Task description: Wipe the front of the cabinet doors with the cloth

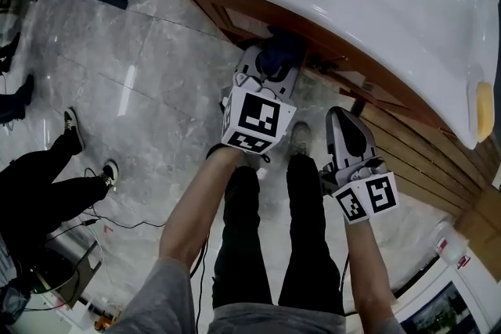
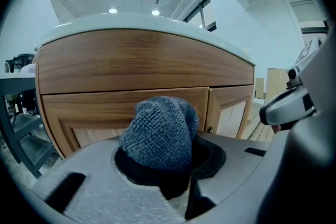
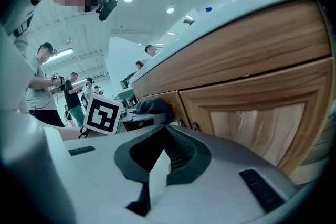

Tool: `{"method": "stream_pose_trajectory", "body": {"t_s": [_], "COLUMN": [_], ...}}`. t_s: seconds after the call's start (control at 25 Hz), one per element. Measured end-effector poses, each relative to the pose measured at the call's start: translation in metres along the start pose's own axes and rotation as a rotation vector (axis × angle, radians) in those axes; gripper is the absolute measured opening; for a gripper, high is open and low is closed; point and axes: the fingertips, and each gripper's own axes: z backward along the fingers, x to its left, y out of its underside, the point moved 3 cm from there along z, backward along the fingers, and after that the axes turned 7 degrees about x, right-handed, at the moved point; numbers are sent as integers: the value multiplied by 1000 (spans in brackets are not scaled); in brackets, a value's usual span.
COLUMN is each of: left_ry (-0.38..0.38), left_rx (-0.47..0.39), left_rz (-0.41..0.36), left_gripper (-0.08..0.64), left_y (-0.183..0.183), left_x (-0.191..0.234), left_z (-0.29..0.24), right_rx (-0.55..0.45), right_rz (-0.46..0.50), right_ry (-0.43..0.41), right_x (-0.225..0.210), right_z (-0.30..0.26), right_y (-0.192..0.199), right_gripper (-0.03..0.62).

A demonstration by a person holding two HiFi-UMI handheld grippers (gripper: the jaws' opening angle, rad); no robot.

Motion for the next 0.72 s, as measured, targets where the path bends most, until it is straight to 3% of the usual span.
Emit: {"method": "stream_pose_trajectory", "body": {"t_s": [0.56, 0.72], "left_ry": [45, 53], "left_rx": [-4, -3], "left_rz": [-25, 3], "left_gripper": [101, 101], "left_y": [-8, -7], "left_x": [-33, -37], "left_z": [-5, -6], "right_rx": [-15, -11], "right_rz": [-29, -33], "right_ry": [19, 19], "right_x": [-11, -10], "right_z": [15, 16], "right_y": [9, 14], "right_gripper": [9, 9]}}
